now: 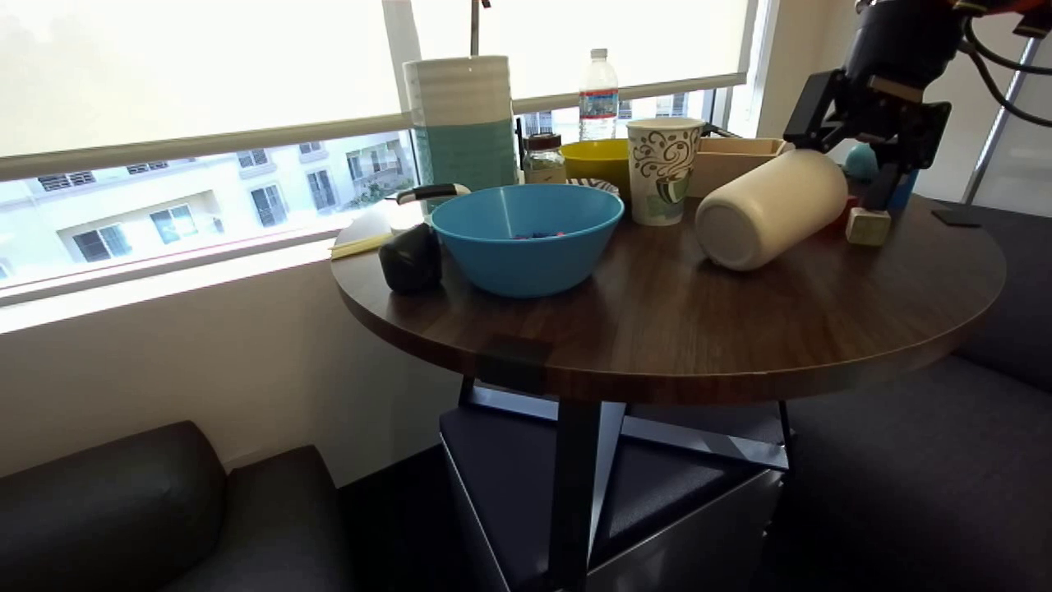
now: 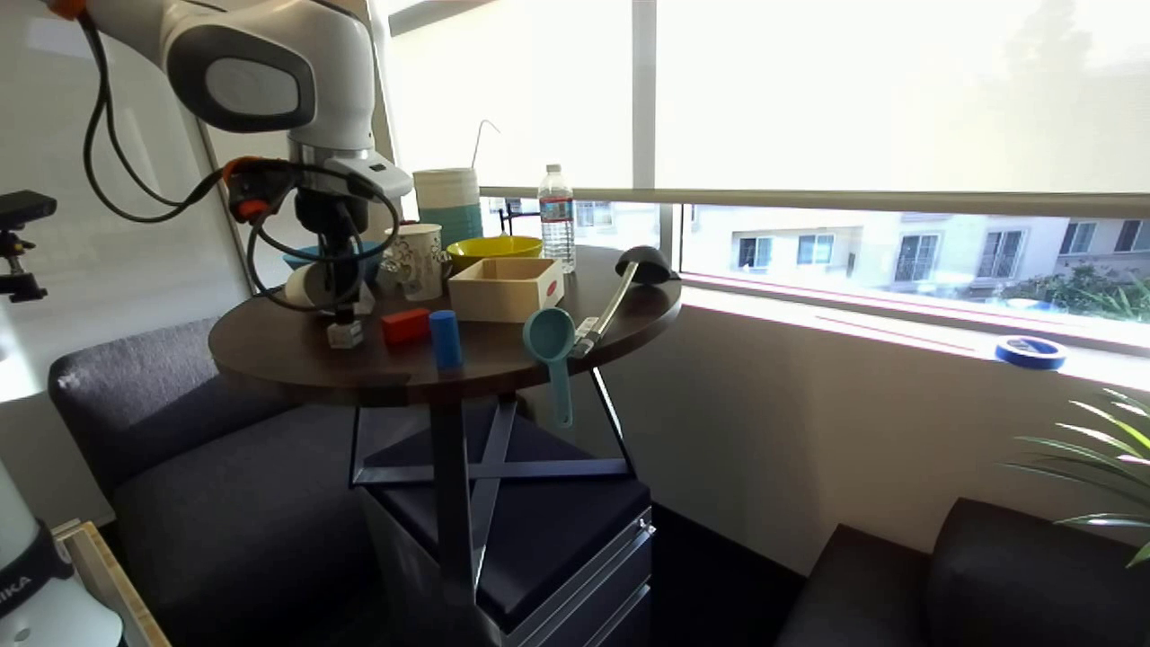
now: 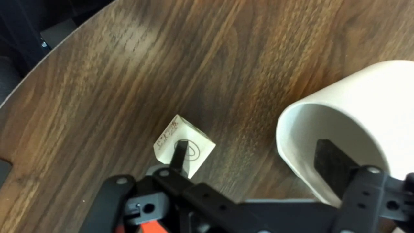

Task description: Put the beige cup upside down

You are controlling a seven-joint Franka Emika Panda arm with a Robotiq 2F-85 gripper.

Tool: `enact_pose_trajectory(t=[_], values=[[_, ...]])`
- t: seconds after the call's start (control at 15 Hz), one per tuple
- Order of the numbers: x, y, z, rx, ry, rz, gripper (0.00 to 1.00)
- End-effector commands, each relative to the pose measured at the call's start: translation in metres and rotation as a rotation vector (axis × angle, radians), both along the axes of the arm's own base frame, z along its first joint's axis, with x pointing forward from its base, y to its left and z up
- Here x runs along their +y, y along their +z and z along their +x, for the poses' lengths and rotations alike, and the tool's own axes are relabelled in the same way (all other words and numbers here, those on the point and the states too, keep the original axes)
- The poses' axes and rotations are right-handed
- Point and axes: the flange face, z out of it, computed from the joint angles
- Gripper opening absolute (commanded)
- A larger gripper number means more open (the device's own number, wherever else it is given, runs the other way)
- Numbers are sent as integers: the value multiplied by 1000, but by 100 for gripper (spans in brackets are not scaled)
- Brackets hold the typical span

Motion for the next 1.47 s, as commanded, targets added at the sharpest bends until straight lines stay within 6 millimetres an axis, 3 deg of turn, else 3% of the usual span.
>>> enact_pose_trajectory(t=[0.0,0.27,0.47,0.93,1.13,1.4], values=[[10,0,-11,63,-17,-18,100],[18,-1,-19,132,-4,-20,100],[18,5,-18,91,41,-42,100],[23,32,-19,-15,298,-127,100],[41,50,-21,-69,447,-120,100],[78,57,-25,-124,658,-116,100]])
